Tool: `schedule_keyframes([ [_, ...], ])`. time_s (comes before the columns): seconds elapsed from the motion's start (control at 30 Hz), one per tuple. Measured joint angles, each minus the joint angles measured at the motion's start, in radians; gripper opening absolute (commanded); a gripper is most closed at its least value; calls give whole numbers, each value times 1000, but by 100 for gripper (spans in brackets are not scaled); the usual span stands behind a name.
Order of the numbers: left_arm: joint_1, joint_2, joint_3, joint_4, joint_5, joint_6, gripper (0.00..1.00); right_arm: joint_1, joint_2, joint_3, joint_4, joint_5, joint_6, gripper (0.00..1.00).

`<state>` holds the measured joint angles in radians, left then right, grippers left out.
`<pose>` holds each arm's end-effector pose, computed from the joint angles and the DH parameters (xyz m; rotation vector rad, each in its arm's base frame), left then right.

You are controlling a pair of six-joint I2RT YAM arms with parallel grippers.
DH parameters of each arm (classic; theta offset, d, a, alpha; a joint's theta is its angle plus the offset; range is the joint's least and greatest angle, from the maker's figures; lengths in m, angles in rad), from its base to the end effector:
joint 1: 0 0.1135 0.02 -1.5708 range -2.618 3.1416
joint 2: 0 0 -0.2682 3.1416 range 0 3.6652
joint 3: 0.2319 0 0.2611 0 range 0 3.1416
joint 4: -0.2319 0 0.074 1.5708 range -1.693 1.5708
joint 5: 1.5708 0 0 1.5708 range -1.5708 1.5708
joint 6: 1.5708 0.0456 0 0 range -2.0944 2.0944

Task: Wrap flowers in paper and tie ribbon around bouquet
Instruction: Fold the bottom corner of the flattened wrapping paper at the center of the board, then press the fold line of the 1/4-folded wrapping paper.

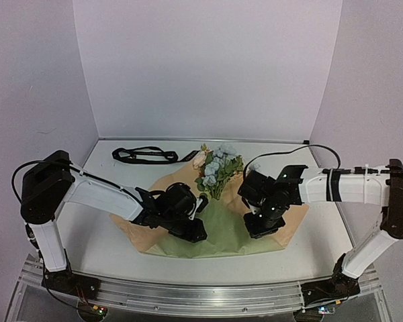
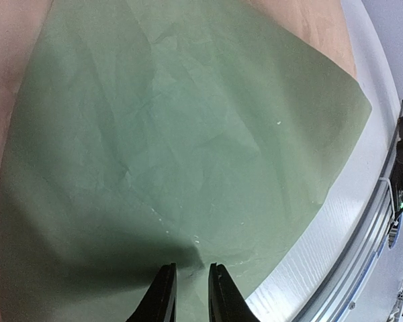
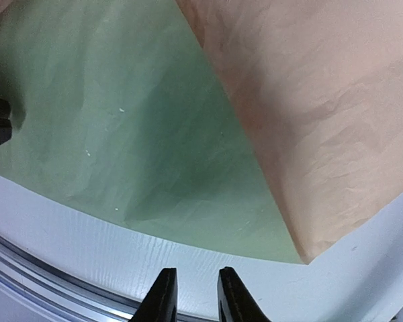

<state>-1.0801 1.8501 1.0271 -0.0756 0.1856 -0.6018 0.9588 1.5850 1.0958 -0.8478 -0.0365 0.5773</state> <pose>0.1739 -0.3433 0.1328 0.7235 2.5974 -0.8689 0.1733 0.2498 0.1989 -0.5723 2.9302 0.2828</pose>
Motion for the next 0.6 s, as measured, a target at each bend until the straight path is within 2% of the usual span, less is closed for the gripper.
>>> schedule_keyframes([
  [0.23,0,5,0,-3,-6,3,18,0,57,-82,94,-7,93,14],
  [0.6,0,5,7,-5,-2,73,20,0,63,-225,185,129,228,13],
])
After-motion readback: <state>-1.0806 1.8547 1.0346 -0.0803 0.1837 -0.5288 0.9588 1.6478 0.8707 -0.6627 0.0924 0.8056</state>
